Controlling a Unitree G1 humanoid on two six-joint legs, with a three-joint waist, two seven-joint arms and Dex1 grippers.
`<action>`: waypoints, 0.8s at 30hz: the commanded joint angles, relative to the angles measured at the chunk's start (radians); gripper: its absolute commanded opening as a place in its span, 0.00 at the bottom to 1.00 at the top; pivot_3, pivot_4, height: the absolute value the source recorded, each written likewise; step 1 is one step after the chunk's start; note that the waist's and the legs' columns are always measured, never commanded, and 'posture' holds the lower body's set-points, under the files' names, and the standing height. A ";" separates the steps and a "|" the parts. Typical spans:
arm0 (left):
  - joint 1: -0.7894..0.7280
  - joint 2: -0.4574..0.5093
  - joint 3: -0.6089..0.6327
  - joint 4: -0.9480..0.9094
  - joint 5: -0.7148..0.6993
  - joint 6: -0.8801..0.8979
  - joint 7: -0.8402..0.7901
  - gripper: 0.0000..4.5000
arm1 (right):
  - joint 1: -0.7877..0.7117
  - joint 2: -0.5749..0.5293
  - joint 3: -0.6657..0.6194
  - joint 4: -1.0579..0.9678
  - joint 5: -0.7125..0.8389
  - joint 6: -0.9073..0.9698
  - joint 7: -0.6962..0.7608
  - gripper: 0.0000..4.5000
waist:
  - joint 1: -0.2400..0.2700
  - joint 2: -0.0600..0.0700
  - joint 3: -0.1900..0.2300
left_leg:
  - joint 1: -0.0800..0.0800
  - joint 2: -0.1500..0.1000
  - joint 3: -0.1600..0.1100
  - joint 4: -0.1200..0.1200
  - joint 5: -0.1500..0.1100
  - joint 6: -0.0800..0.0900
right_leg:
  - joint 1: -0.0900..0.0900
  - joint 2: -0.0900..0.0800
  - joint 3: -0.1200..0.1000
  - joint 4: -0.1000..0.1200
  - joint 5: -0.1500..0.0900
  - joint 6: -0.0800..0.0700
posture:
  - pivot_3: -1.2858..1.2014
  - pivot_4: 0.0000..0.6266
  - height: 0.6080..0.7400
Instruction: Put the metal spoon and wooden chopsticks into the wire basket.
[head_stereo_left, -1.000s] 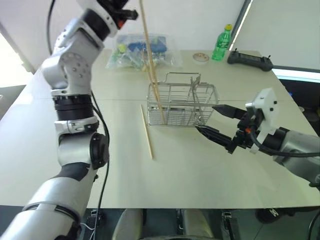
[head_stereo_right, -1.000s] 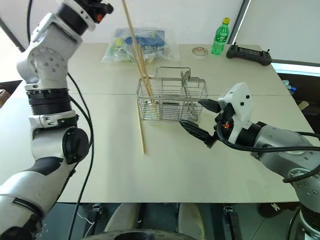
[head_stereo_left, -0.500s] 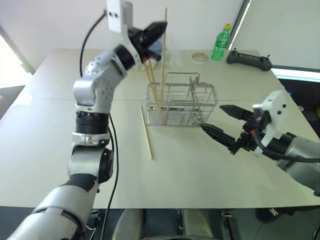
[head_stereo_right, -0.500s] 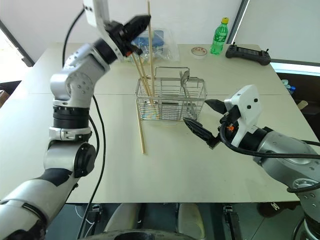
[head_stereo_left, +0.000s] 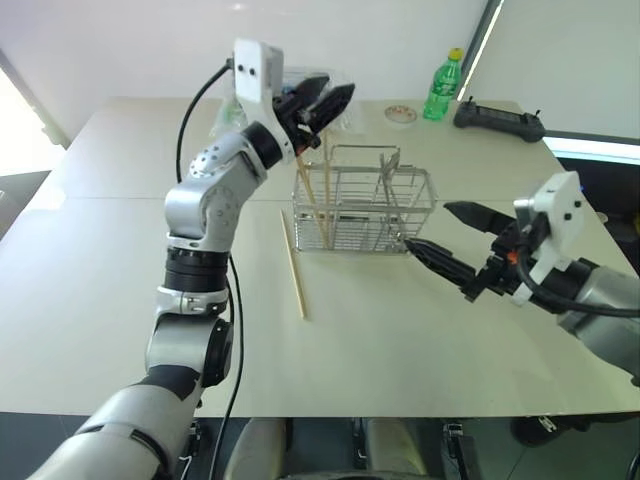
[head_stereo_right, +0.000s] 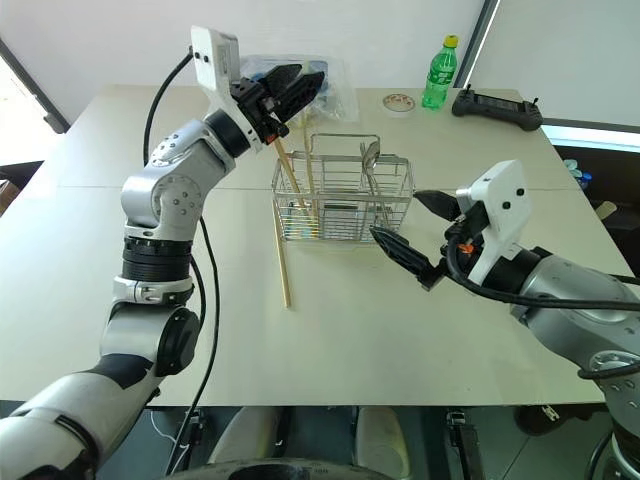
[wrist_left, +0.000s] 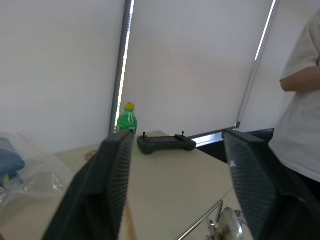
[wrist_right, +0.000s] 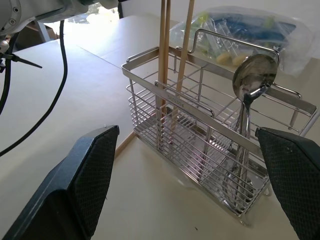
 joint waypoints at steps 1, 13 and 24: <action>-0.091 0.029 0.145 -0.021 -0.170 0.163 0.079 0.91 | -0.015 -0.008 -0.006 -0.006 0.001 -0.027 0.012 1.00 | -0.001 0.000 0.000 | 0.000 0.000 0.000 0.000 0.000 0.000 | 0.000 0.000 0.000 0.000 0.000 0.000 | 0.52 0.24 0.86; -0.311 0.307 0.319 0.206 -0.150 0.675 0.621 0.91 | 0.002 0.014 0.038 0.009 -0.037 -0.049 0.056 1.00 | 0.000 0.000 0.000 | 0.002 0.000 -0.001 0.000 0.000 0.000 | 0.001 0.001 -0.001 0.004 -0.001 0.001 | 0.52 0.24 0.86; -0.135 0.099 0.355 -0.043 -0.091 1.025 1.029 0.91 | -0.048 0.082 0.139 0.028 -0.080 -0.063 0.065 1.00 | 0.002 -0.003 0.001 | 0.001 -0.001 -0.002 0.000 0.000 -0.002 | -0.001 -0.001 0.000 0.005 0.000 0.001 | 0.52 0.24 0.86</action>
